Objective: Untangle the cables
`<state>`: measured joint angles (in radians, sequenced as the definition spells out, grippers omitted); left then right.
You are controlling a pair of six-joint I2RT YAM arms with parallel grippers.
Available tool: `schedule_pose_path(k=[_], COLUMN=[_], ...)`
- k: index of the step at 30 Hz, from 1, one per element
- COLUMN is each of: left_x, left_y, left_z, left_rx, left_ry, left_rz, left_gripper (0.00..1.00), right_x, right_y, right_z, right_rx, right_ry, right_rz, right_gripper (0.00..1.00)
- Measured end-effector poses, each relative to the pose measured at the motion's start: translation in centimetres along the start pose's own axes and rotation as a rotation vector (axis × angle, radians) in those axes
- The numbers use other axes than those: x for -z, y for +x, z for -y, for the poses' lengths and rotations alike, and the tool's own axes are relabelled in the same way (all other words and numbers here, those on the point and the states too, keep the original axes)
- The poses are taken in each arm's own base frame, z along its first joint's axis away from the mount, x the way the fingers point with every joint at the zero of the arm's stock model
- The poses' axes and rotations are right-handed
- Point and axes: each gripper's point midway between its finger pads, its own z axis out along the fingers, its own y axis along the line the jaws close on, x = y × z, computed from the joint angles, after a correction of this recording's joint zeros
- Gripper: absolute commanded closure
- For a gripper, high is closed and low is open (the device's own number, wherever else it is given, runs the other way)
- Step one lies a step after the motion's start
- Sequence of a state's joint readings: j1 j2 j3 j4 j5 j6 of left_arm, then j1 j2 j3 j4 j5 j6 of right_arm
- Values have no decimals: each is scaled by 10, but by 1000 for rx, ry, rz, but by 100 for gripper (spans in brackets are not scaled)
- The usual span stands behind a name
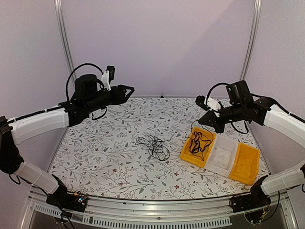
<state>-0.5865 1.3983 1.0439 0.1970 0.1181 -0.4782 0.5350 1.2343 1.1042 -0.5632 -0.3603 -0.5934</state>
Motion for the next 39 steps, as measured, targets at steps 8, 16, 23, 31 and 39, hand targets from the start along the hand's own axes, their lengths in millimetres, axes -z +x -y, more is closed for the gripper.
schedule_pose_path(k=[8,16,23,31,39], left_x=[3,6,15,27,31], left_y=[0,-2,-5,1,4], left_z=[-2,-3,-3,-9,-13], left_rx=[2,2,1,14,33], left_ry=[-10,-21,-31,-58,-73], left_rz=[4,11,22,23,25], left_gripper=[45,45,45,45,45], right_x=[-38,-74,-110,-126,-132], right_y=[44,80,117,148,172], right_z=[-29,-32,-17,9,17], right_rx=[-73,-87,-129,-145,-134], right_ry=[-157,-215,-224,-141,-87], right_rz=[-83,-174,-292,-390,-482], right_gripper=[100,100,100,100,100])
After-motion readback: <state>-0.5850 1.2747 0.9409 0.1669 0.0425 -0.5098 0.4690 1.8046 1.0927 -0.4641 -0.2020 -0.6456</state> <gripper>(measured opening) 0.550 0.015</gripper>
